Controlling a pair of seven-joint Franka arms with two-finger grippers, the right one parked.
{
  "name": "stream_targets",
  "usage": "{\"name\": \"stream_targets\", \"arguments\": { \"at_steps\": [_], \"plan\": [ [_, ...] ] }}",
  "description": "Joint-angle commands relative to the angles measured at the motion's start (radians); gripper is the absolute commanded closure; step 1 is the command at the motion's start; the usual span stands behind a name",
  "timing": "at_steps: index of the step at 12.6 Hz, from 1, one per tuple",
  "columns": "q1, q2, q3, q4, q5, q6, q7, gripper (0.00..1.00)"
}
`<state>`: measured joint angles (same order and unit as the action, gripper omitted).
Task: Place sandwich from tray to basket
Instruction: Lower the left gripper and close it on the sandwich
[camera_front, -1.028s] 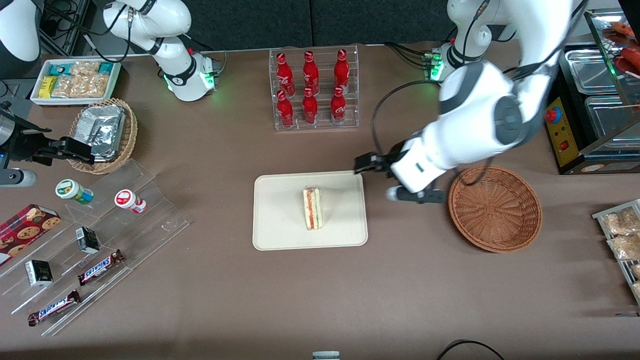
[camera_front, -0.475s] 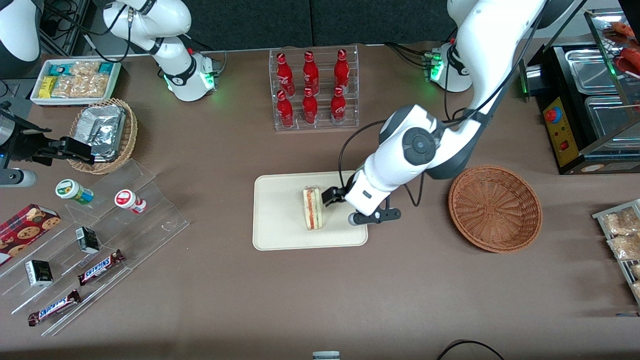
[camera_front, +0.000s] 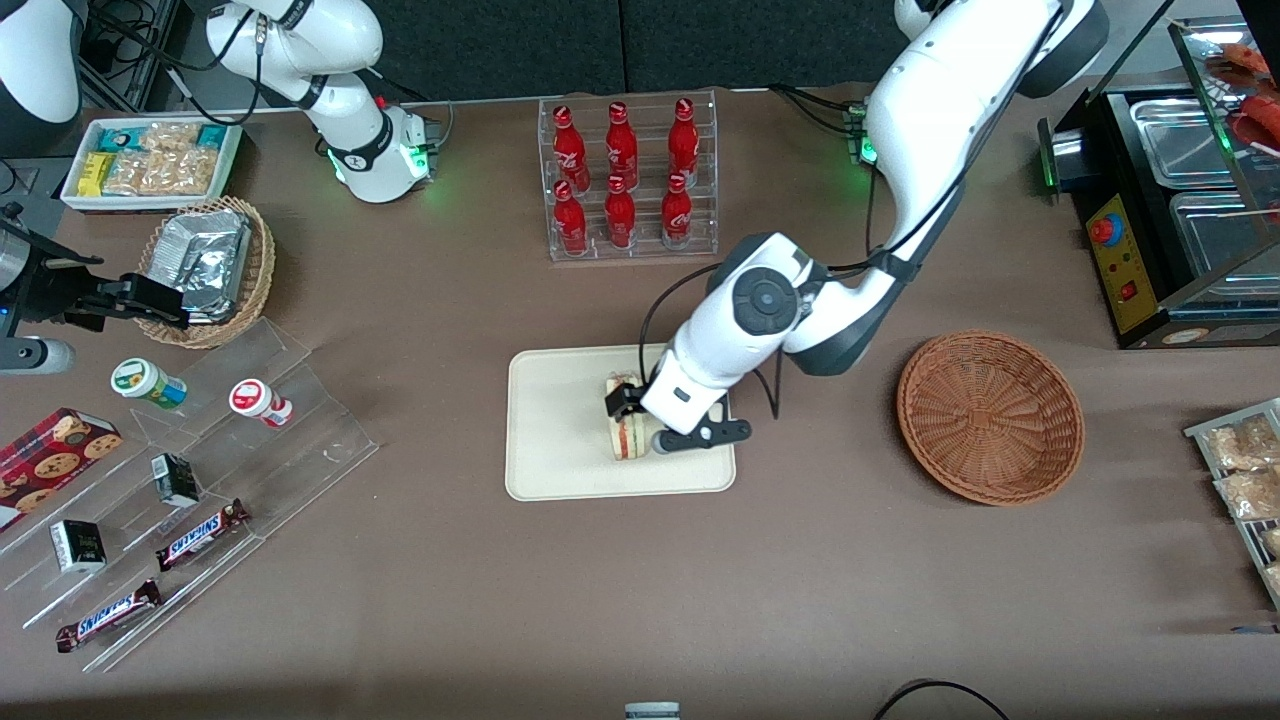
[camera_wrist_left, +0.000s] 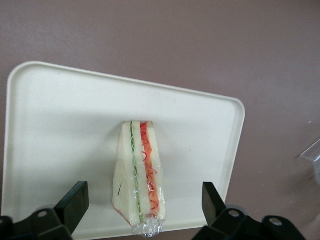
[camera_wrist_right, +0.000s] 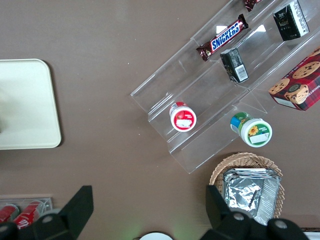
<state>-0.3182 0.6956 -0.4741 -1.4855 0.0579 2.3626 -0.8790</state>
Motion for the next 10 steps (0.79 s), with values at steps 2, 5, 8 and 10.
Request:
{"name": "stream_targets", "arguments": {
  "at_steps": [2,5,8,10],
  "plan": [
    [-0.071,0.056,0.032,0.04,0.071,0.001,-0.052,0.0],
    [-0.108,0.116,0.035,0.071,0.14,0.001,-0.06,0.0],
    [-0.136,0.173,0.043,0.083,0.212,0.001,-0.115,0.0],
    [-0.153,0.197,0.054,0.083,0.246,0.033,-0.144,0.0]
  ]
}}
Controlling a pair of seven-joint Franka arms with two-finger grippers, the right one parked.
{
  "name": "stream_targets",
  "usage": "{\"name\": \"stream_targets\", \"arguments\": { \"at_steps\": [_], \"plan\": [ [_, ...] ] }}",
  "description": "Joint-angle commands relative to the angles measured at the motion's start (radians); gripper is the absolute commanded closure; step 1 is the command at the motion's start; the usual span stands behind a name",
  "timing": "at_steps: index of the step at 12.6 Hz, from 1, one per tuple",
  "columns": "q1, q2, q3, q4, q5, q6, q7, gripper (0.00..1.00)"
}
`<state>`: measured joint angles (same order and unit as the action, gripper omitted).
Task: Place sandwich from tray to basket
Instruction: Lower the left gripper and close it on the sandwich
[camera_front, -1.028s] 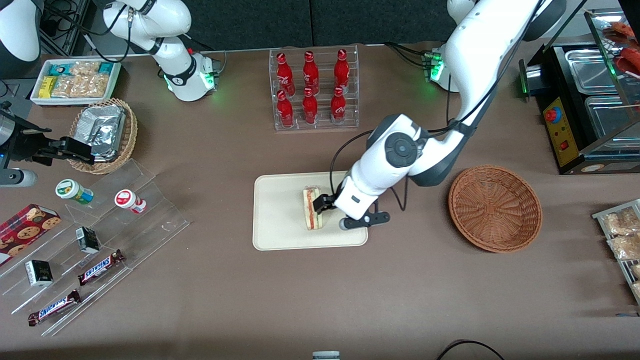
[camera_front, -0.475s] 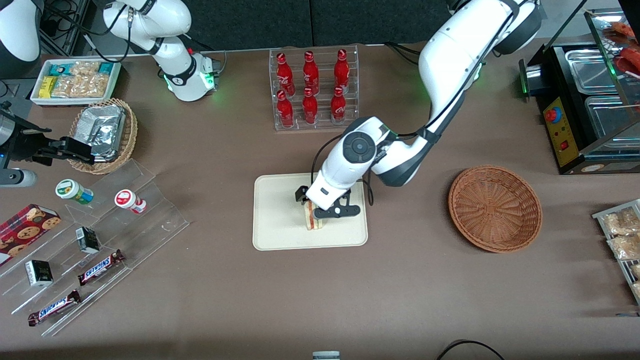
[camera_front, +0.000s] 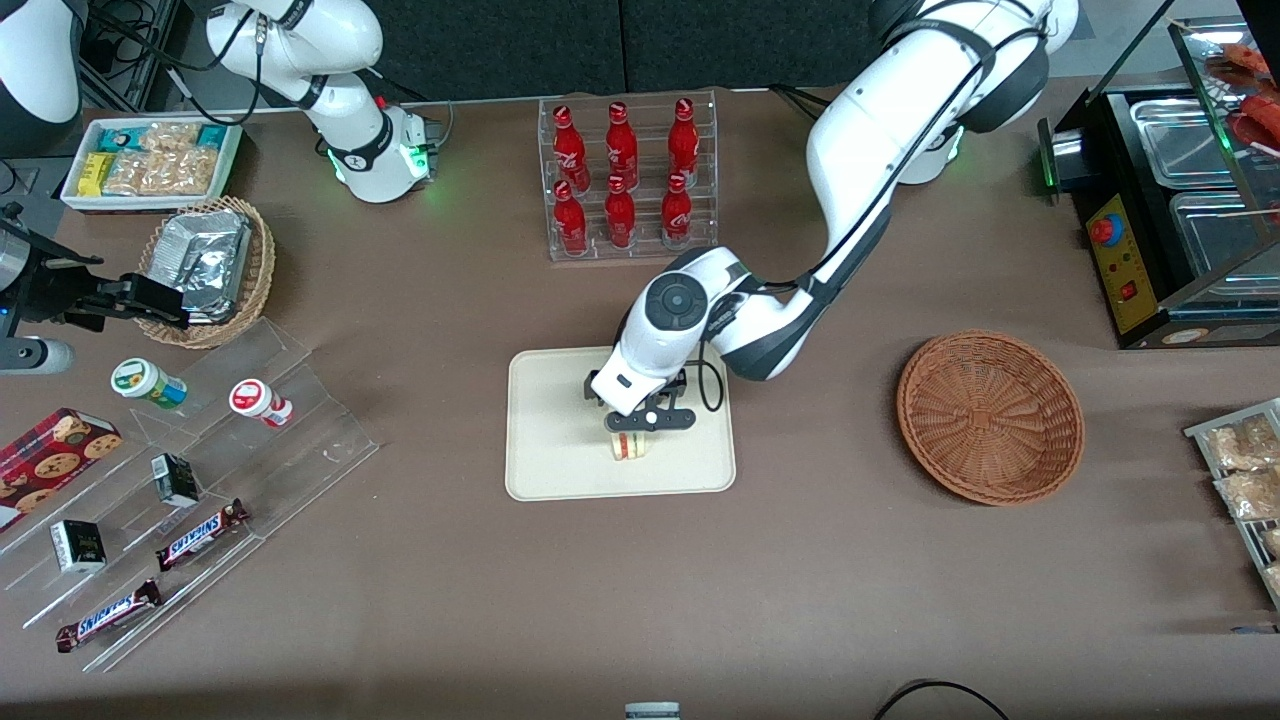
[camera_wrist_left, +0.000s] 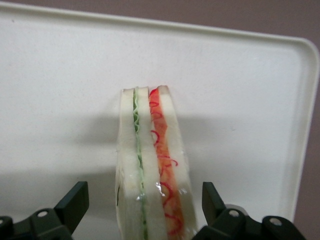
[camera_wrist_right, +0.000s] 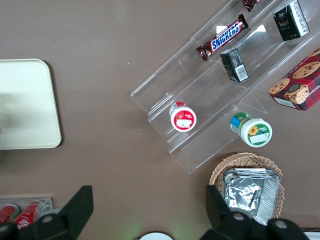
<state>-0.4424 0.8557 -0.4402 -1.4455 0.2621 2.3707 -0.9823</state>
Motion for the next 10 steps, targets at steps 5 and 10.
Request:
{"name": "stream_targets", "arguments": {
  "at_steps": [5,10],
  "plan": [
    [-0.019,0.042,0.02,0.045,0.029,0.039,-0.061,1.0],
    [0.03,-0.038,0.015,0.042,0.014,-0.031,-0.067,1.0]
  ]
}}
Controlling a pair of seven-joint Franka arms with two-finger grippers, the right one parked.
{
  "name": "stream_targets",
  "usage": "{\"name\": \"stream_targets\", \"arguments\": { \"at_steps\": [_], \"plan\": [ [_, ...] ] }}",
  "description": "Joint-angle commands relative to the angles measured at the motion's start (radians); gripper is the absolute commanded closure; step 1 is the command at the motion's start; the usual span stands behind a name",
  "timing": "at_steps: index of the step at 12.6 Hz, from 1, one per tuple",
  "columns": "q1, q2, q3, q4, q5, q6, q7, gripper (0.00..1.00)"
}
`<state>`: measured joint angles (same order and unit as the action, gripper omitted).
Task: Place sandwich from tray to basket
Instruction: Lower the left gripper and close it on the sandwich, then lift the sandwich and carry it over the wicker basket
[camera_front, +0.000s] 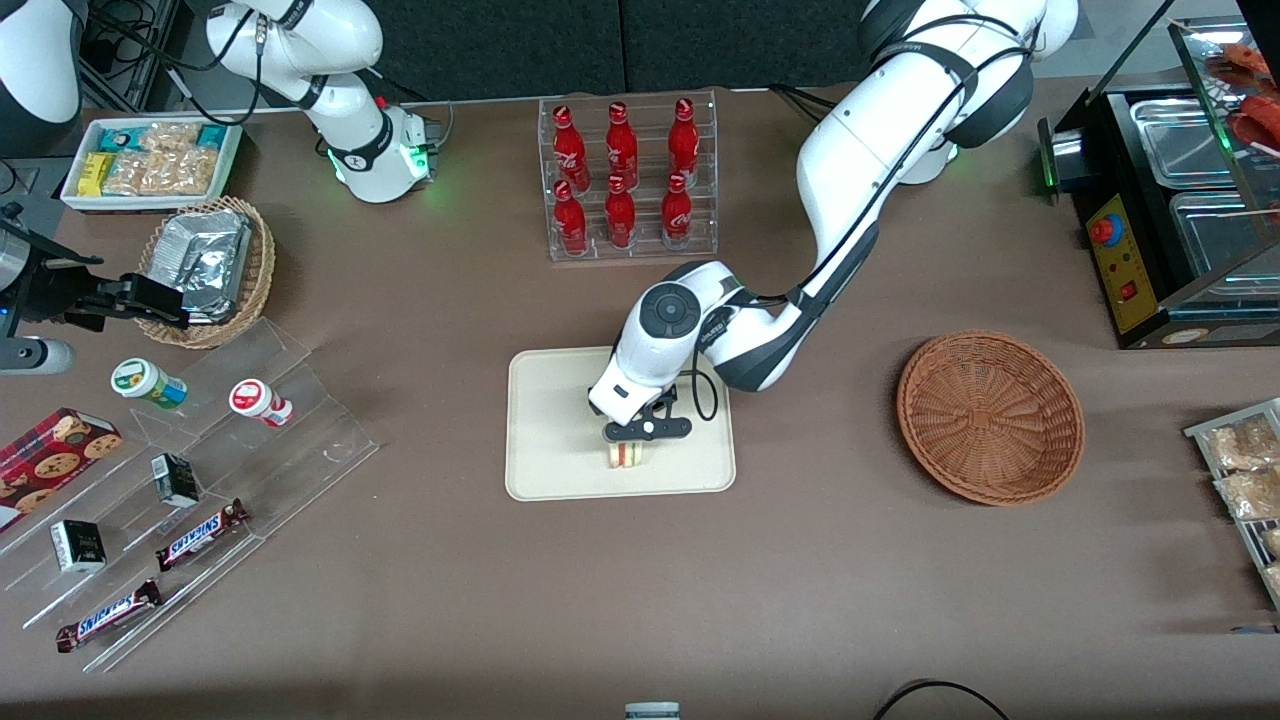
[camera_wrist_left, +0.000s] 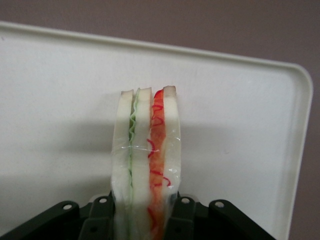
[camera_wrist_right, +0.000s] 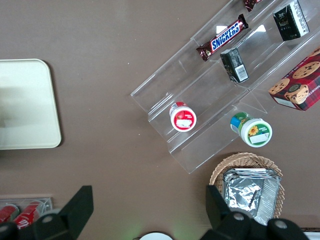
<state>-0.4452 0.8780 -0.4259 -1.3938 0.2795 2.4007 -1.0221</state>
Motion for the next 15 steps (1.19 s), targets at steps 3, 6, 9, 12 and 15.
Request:
{"name": "stream_targets", "arguments": {
  "at_steps": [3,6,9,12,15],
  "plan": [
    [0.054,-0.169,0.007,-0.017,-0.057,-0.216,-0.024,1.0],
    [0.123,-0.243,0.016,-0.016,-0.072,-0.363,-0.152,1.0],
    [0.167,-0.301,0.021,-0.022,-0.066,-0.53,-0.212,1.0],
    [0.291,-0.355,0.018,-0.057,-0.072,-0.61,-0.315,1.0],
    [0.442,-0.448,0.016,-0.2,-0.074,-0.604,-0.29,1.0]
  ]
}}
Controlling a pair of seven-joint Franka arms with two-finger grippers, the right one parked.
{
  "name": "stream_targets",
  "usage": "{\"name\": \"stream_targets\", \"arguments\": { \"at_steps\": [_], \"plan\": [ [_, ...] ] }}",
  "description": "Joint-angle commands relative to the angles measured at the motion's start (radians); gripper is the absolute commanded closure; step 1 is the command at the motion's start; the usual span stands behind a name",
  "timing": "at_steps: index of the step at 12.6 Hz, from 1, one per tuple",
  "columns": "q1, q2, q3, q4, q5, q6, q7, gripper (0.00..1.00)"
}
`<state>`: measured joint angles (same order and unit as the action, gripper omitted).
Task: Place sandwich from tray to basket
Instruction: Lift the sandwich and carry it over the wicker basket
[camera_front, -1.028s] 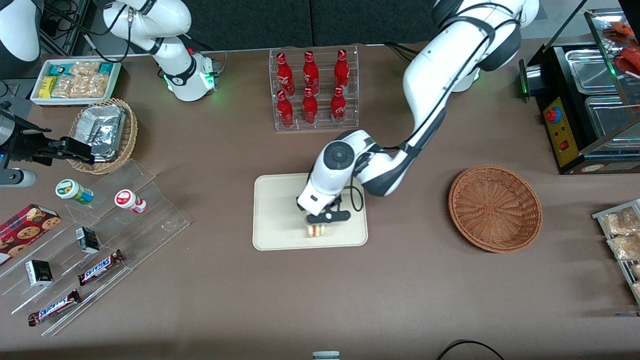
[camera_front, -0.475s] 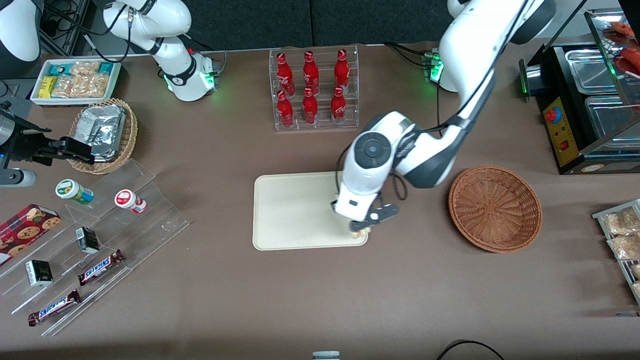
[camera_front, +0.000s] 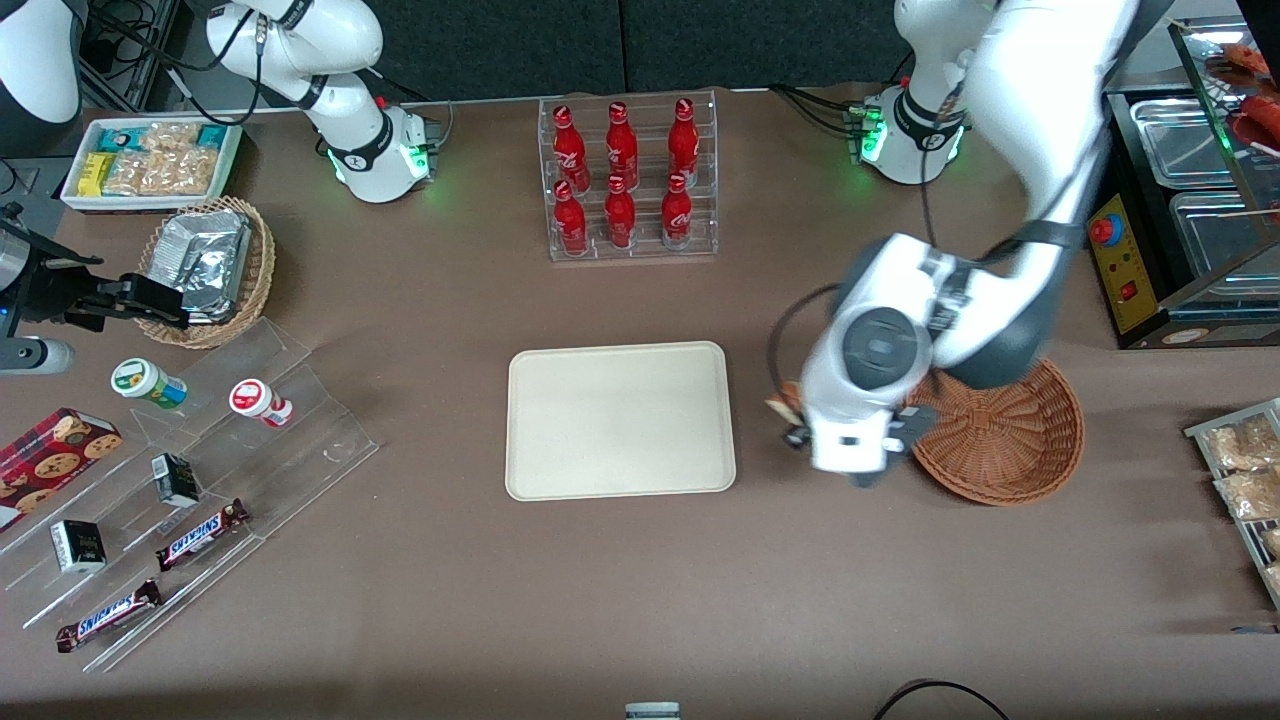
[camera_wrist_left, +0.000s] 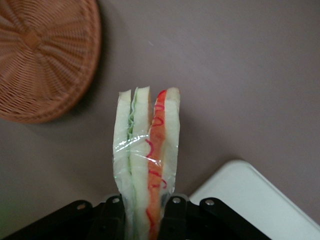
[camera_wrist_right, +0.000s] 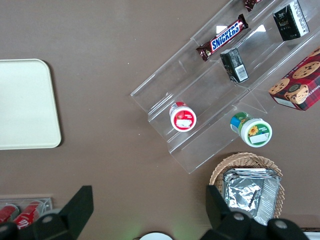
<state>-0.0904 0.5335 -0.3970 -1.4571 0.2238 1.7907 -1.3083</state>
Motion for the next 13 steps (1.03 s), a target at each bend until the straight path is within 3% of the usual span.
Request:
{"name": "stream_targets", "arguments": {
  "at_steps": [1,4,9,13],
  "plan": [
    [0.145,-0.133,-0.017,-0.182,-0.018,0.009,0.033,1.0],
    [0.246,-0.187,-0.017,-0.287,-0.03,0.028,0.194,1.0],
    [0.366,-0.257,-0.017,-0.531,-0.034,0.254,0.328,1.0],
    [0.466,-0.236,-0.016,-0.543,-0.092,0.294,0.452,1.0]
  ]
}}
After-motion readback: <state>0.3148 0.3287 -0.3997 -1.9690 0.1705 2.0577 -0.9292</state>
